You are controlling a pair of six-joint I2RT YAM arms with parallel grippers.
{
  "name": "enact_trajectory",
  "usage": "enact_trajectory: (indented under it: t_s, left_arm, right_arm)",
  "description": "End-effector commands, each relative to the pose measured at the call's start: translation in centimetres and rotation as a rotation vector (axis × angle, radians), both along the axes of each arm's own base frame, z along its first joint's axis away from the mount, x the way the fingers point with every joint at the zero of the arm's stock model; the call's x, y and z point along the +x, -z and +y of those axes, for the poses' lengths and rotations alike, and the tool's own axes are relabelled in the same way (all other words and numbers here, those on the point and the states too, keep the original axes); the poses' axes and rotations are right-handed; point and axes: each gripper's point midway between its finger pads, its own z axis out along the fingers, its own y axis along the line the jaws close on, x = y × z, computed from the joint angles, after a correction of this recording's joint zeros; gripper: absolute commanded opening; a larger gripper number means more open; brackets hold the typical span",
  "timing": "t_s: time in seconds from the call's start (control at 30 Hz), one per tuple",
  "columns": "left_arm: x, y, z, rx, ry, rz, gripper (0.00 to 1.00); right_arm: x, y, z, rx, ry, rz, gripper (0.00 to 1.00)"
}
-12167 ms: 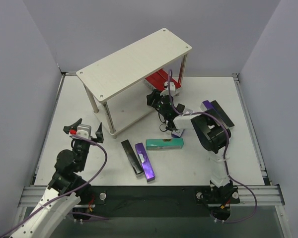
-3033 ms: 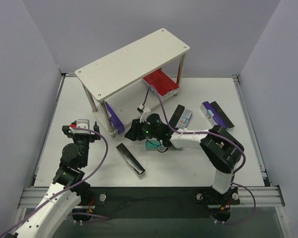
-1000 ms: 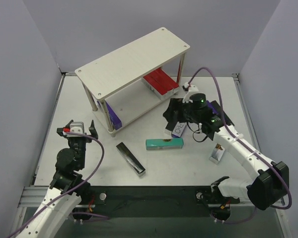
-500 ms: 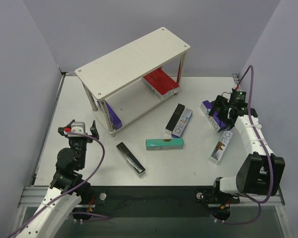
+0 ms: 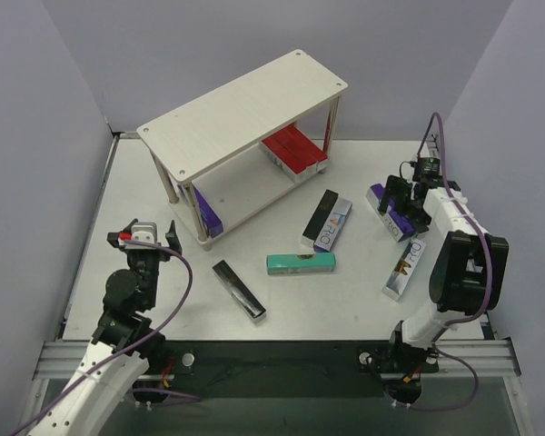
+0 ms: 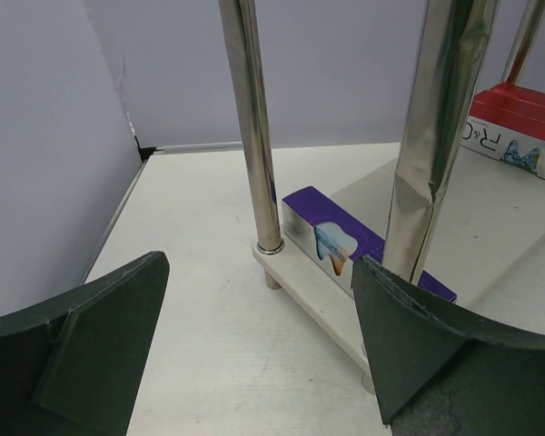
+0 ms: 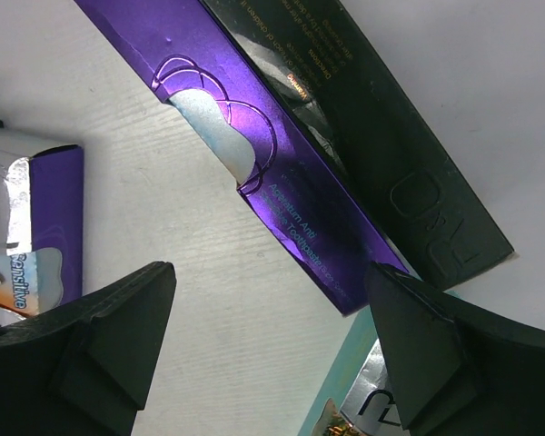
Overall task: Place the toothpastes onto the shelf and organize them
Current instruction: Pick up the toothpaste from the center of the board.
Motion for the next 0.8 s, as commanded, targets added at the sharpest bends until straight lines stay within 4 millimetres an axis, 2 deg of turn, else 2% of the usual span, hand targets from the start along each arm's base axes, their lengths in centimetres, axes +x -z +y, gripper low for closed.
enact_trajectory:
  t_s: [0.0, 0.13, 0.3, 0.5, 0.57, 0.67, 0.7, 0.77]
  left_arm:
    - [0.0, -1.6, 0.1, -0.022, -0.001, -0.04, 0.94]
    - [0.0, -1.6, 0.0, -0.021, 0.004, -0.04, 0.94]
    - [0.0, -1.7, -0.1, -0.02, 0.006, -0.042, 0.94]
    - [-0.1, -1.8, 0.1, -0.02, -0.002, -0.045, 0.94]
    - [-0.1, -1.7, 0.1, -0.021, -0.001, -0.044, 0.94]
    - [-0.1, -1.9, 0.1, -0.021, 0.0, -0.048, 0.94]
    - [-0.1, -1.9, 0.1, -0.02, 0.0, -0.05, 0.94]
    - [-0.1, -1.8, 0.1, -0.021, 0.0, -0.048, 0.94]
  right_arm:
    - [-0.1, 0.4, -0.6, -0.038, -0.038, 0.034, 0.89]
    - [-0.5, 1.3, 1.1, -0.045, -0.107, 0.062, 0.89]
    - [-0.9, 2.4, 1.4, -0.094, -0.148, 0.096, 0.89]
    - [-1.2, 1.1, 5.4, 0.005, -0.255, 0.072, 0.88]
    - [-1.3, 0.5, 6.1, 0.034, -0.249, 0.057, 0.88]
    - [-1.0, -0.9, 5.0, -0.018, -0.209, 0.018, 0.88]
    - [-0.9, -1.1, 4.0, -0.06, -0.181, 0.015, 0.88]
    - [-0.7, -1.5, 3.3, -0.076, -0.157, -0.004, 0.87]
